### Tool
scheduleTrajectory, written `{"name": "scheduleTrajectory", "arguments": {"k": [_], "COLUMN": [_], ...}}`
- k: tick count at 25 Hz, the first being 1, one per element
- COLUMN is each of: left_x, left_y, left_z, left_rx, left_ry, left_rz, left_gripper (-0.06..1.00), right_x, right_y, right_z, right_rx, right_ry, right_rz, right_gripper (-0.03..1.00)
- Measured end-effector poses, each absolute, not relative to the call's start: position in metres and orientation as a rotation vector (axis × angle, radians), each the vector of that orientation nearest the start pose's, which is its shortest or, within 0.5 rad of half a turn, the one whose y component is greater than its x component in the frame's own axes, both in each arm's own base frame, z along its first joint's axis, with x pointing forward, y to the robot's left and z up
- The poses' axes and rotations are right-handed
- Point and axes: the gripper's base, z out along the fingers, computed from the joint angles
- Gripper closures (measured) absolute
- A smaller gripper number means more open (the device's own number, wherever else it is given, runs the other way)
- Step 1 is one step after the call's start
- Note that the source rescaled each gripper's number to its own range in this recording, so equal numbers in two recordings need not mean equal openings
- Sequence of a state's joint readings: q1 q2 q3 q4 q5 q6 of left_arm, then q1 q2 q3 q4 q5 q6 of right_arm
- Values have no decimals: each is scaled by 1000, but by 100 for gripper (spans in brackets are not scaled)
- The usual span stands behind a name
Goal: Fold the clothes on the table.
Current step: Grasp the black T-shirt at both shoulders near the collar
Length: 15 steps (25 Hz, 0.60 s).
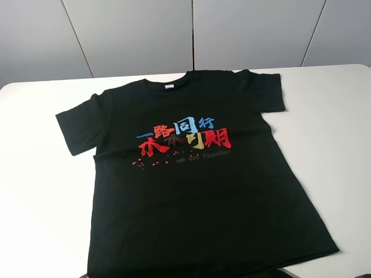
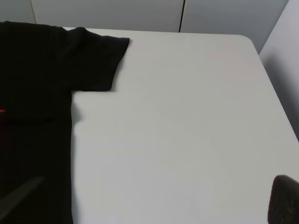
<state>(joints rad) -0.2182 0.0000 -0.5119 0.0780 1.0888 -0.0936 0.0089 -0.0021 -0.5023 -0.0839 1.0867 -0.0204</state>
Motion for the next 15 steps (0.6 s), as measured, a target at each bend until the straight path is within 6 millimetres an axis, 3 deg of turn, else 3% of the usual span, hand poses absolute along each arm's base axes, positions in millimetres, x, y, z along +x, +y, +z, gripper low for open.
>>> {"name": "scheduleTrajectory", "arguments": {"k": [9, 12, 15], "left_x": [-3, 9, 31], "left_y": [12, 12, 12], "left_z": [279, 291, 313], "left_rx": [121, 144, 207], "left_ry": [2065, 2111, 2161], "left_rz": [-32, 37, 148], "left_gripper": [-4, -4, -4], "right_x": [-8, -9, 7], "right_y": [-6, -10, -15], "right_z": [283, 314, 351], "right_rx": [-14, -2, -3], "right_ry": [2025, 1925, 1941], "right_rz": [-84, -138, -229], "right_gripper": [-3, -3, 0]}}
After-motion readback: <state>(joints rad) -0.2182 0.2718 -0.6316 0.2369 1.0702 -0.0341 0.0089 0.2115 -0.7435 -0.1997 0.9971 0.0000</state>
